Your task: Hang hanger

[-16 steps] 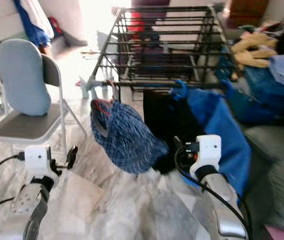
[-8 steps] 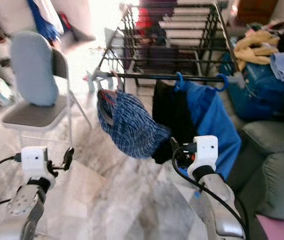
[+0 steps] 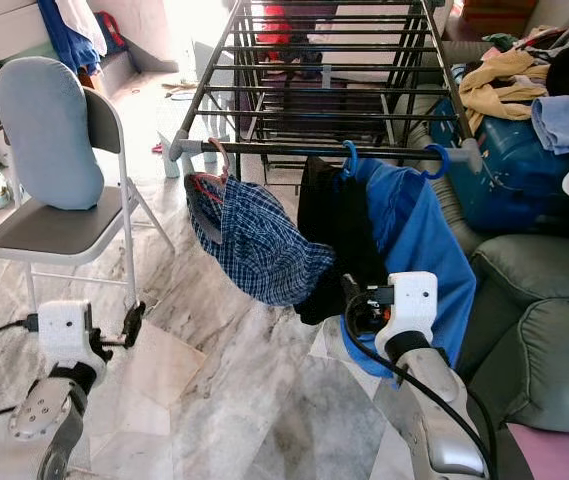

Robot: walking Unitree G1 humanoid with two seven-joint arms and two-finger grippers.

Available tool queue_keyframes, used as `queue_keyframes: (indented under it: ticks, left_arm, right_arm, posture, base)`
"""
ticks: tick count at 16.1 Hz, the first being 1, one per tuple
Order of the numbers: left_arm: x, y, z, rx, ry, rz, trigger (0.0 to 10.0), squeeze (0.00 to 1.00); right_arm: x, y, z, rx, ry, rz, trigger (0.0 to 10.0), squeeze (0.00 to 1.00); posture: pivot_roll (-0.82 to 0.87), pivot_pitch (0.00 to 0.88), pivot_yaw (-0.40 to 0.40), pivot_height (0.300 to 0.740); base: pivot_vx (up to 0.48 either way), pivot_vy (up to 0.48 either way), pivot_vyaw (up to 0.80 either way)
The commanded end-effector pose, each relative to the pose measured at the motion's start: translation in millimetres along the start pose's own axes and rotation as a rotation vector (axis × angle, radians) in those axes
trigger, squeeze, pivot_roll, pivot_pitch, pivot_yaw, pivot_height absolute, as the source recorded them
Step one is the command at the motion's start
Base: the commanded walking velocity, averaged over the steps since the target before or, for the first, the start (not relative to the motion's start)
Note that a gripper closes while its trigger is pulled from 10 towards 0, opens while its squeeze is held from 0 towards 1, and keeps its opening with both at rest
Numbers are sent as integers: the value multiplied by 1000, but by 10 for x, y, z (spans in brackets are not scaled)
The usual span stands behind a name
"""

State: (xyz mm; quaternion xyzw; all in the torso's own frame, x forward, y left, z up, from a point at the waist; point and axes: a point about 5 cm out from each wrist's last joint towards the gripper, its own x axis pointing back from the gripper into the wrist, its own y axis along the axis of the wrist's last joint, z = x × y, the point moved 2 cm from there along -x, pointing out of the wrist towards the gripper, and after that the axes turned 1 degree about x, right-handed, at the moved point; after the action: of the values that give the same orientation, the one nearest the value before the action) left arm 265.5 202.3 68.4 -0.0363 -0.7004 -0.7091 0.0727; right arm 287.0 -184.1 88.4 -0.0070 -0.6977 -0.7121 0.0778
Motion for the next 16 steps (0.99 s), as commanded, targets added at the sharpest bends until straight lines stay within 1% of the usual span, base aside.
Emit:
queue_keyframes:
  ticks: [1,2,3,5,6,7,8,9,11,14,16]
  left_arm:
    - [-53,58,83,-42,55,-38,10000,0]
    - [-94,94,122,-84,111,-61,10000,0]
    - [-108,103,110,-79,111,-69,10000,0]
    - [-119,118,51,-91,88,-84,10000,0]
    - [-115,145,13,-91,67,-111,10000,0]
    - [-108,205,-35,-89,36,-162,10000,0]
    - [-103,238,-42,-88,34,-188,10000,0]
    - [-85,308,-61,-82,28,-234,10000,0]
    - [-86,328,-93,-87,12,-246,10000,0]
    - [-102,291,-106,-87,4,-225,10000,0]
    - [-116,241,-122,-62,-20,-198,10000,0]
  right_arm:
    - [10,-83,-42,-22,-37,31,10000,0]
    - [6,-113,-75,-39,-71,39,10000,0]
    - [1,-111,-86,-38,-81,37,10000,0]
    - [-11,-102,-103,-37,-98,31,10000,0]
    - [-16,-96,-104,-40,-102,27,10000,0]
    - [-25,-80,-101,-44,-107,15,10000,0]
    - [-31,-63,-92,-45,-110,5,10000,0]
    - [-42,-10,-75,-48,-116,-18,10000,0]
    - [-54,19,-66,-43,-116,-29,10000,0]
    - [-65,19,-61,-41,-117,-32,10000,0]
    - [-61,-6,-60,-43,-120,-27,10000,0]
  posture:
    - [-78,0,27,740]
    - [-81,0,29,740]
    - [-83,0,30,740]
    - [-85,0,33,740]
    - [-83,0,33,740]
    - [-80,0,33,740]
    - [-81,0,33,740]
    - [-78,0,33,740]
    - [-77,0,33,740]
    - [-79,0,35,740]
    - [-80,0,37,740]
  base:
    - [0,0,0]
    - [0,0,0]
    - [0,0,0]
    - [0,0,0]
    - [0,0,0]
    - [0,0,0]
    - [0,0,0]
    - [0,0,0]
    - [0,0,0]
    - [0,0,0]
    - [0,0,0]
